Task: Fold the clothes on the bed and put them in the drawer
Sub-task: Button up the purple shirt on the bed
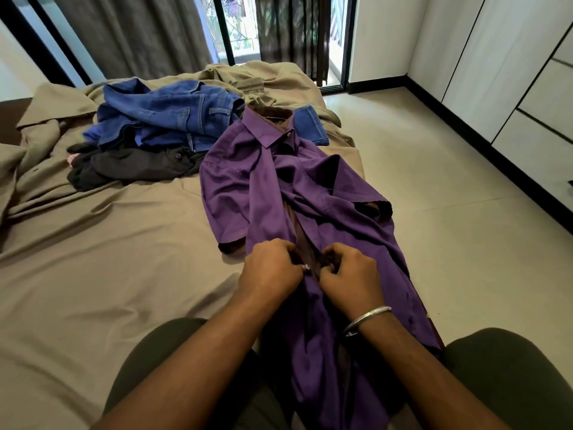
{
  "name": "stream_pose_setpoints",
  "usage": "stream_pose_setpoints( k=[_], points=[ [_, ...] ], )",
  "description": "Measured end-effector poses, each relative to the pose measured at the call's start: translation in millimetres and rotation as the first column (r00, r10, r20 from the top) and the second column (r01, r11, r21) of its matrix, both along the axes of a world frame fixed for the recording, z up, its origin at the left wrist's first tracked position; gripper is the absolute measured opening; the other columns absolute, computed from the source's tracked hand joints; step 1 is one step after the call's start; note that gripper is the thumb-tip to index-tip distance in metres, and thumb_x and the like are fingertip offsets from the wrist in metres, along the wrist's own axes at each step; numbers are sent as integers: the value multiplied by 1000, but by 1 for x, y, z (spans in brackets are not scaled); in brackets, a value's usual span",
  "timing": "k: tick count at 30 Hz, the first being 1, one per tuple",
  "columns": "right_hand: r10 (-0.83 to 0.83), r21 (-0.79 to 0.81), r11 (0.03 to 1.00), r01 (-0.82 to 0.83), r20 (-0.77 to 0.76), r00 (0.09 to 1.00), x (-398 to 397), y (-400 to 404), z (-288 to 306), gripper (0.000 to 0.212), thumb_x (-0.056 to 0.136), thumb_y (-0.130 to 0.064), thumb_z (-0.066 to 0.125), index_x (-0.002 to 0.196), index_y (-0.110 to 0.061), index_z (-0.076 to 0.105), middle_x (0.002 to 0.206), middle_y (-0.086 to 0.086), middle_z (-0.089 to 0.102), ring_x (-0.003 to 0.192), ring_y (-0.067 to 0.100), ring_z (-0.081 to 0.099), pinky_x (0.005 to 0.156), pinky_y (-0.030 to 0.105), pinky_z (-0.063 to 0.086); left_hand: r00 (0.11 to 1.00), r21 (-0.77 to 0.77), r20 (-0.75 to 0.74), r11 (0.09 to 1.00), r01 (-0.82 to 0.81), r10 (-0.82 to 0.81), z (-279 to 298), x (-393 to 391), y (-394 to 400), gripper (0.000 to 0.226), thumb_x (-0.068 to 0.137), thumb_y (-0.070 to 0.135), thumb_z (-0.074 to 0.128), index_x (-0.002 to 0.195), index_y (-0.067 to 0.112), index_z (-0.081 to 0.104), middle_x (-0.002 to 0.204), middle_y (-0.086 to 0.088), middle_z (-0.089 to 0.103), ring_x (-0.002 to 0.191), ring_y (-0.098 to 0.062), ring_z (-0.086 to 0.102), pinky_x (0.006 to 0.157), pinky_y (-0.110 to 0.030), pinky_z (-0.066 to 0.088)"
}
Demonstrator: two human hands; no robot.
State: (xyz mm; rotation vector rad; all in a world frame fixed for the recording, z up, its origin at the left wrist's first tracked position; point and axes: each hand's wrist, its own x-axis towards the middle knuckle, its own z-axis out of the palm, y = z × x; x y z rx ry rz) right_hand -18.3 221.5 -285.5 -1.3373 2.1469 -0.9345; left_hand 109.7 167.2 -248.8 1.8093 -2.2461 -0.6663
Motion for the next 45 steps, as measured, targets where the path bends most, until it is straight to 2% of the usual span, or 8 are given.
stream_pose_setpoints(
  k=[7, 14, 17, 21, 28, 32, 40, 45],
  points=[
    [5, -1, 1000, -5, 11, 1000, -3, 0, -4, 10, 83, -35, 75, 85, -25, 74, 72, -12, 67, 73, 8, 64, 69, 27, 54, 997, -12, 73, 1000, -13, 14, -8, -4, 4, 22, 85, 38, 71, 102, 24, 74, 101, -2, 72, 95, -26, 68, 76, -34, 54],
    [-22, -67, 998, 19, -47, 999, -3, 2, -6, 8, 88, -26, 68, 84, -20, 67, 79, -6, 68, 67, 10, 58, 58, 20, 41, 991, -75, 103, 993, 93, -85, -10, -9, 7, 19, 88, 24, 61, 102, 18, 73, 102, -5, 71, 92, -29, 67, 79, -39, 56],
    [-29, -106, 994, 33, 42, 999, -5, 5, -4, 5, 87, -21, 70, 82, -22, 68, 73, -10, 66, 62, 1, 57, 54, 6, 38, 997, -33, 51, 998, 56, -55, -11, -10, 8, 23, 85, 37, 62, 95, 18, 72, 96, -4, 70, 89, -29, 67, 75, -39, 57],
    [11, -111, 994, 4, 130, 991, -8, 3, -4, 3, 87, -17, 69, 86, -19, 72, 76, -5, 70, 64, -3, 57, 58, 3, 42, 999, -29, 38, 999, 34, -33, -14, -11, 6, 20, 86, 34, 62, 94, 19, 72, 95, -4, 71, 91, -28, 68, 78, -41, 56],
    [-6, -142, 989, 47, 273, 962, -17, 6, -15, 9, 91, -17, 67, 85, -20, 61, 80, -3, 64, 65, 1, 55, 58, 6, 42, 971, 95, -213, 991, -94, 112, -10, -8, 1, 8, 82, 34, 78, 85, 27, 76, 79, 11, 72, 82, -7, 67, 78, -26, 55],
    [9, -216, 972, 88, 412, 911, -18, 6, -10, 16, 90, -15, 69, 82, -25, 60, 76, -9, 65, 63, 0, 59, 57, 8, 45, 932, 151, -332, 984, -97, 143, -10, -10, 0, 7, 83, 31, 79, 84, 24, 76, 76, 11, 73, 72, -4, 67, 75, -35, 60],
    [79, -264, 964, 31, 397, 914, -13, 5, -14, 9, 86, -15, 75, 86, -22, 69, 82, -10, 71, 77, -2, 65, 68, 5, 46, 911, 167, -382, 981, -95, 153, -12, -11, -1, 11, 85, 30, 77, 75, 28, 73, 70, 11, 71, 68, -3, 66, 72, -35, 60],
    [83, -251, 968, 10, 358, 930, -13, 5, -14, 20, 87, -13, 72, 81, -30, 64, 80, -11, 70, 77, -5, 63, 66, 6, 46, 904, 175, -402, 982, -78, 143, -10, -11, 1, 6, 86, 28, 76, 81, 26, 74, 73, 10, 72, 70, -2, 66, 70, -30, 59]
  ],
)
